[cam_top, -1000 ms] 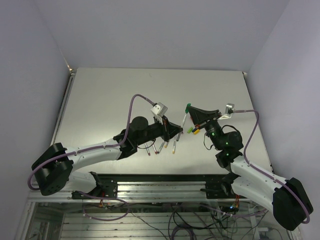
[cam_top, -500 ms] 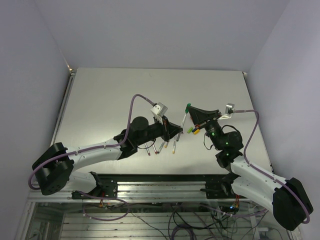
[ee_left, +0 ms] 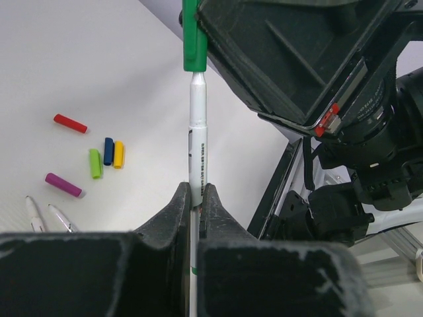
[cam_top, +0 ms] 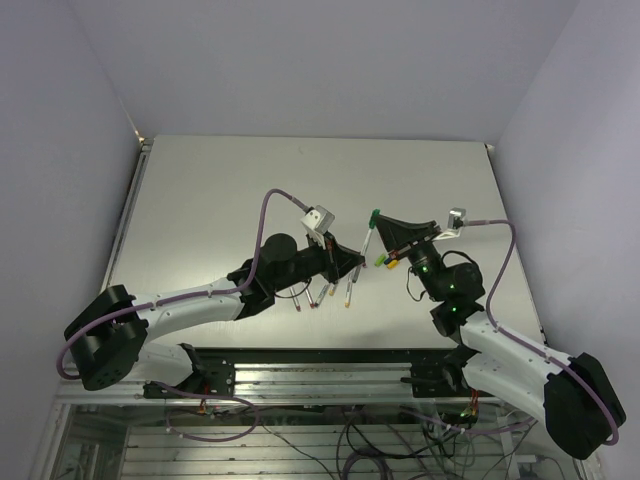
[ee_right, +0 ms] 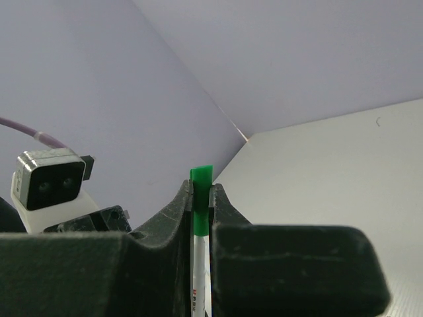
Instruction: Insert the pens into the pen caps
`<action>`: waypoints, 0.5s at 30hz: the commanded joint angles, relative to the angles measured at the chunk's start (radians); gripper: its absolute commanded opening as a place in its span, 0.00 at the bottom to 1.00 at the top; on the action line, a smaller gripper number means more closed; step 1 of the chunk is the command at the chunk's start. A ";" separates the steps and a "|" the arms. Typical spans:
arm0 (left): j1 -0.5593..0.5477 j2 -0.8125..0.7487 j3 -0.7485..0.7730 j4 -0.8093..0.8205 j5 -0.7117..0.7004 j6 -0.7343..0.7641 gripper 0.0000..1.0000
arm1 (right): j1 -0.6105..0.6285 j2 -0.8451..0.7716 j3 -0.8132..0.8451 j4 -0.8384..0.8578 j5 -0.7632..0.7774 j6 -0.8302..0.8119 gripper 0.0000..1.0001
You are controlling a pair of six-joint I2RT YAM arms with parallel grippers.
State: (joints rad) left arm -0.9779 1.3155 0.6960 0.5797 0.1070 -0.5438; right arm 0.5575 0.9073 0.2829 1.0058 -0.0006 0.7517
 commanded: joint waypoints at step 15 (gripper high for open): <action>-0.001 -0.007 -0.013 0.078 -0.052 -0.015 0.07 | 0.000 0.022 -0.009 0.024 -0.096 0.034 0.00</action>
State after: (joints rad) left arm -0.9779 1.3155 0.6910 0.5858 0.0902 -0.5514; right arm 0.5575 0.9192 0.2737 1.0100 -0.0395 0.7757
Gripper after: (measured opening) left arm 0.104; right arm 0.045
